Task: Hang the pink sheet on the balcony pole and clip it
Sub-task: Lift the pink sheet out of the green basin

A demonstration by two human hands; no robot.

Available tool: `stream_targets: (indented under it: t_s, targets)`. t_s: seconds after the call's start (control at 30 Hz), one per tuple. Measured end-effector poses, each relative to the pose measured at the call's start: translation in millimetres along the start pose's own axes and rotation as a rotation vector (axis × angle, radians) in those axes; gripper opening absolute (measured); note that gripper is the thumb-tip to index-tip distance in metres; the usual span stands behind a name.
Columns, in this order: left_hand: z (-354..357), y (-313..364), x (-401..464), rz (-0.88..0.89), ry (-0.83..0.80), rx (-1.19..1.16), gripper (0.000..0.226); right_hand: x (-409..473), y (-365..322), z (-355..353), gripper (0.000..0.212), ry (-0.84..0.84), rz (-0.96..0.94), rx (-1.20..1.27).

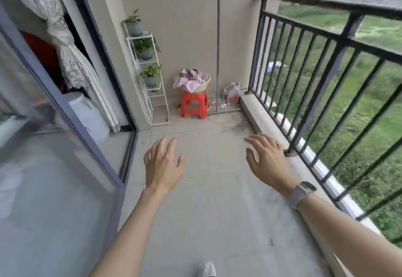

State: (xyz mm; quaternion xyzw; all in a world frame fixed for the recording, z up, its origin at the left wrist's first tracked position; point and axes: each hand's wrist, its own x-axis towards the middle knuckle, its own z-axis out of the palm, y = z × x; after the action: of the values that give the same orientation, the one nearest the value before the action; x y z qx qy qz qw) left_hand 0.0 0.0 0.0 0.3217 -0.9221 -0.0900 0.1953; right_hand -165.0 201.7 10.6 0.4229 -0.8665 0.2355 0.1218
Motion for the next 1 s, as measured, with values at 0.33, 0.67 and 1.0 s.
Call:
stream_targets:
  t_s: [0.33,0.67,1.0]
  targets:
    - [65,-65,219,-0.043,-0.104,-0.047,0.051,203,23,103,0.032,-0.139,0.090,0.038]
    - [171,-80,488,0.024,-0.172,0.034,0.047,459,109,222,0.032,-0.175,0.093,0.064]
    - [229,-120,732,-0.074,-0.166,-0.011,0.041,724,151,323,0.031,-0.266,0.008,0.076]
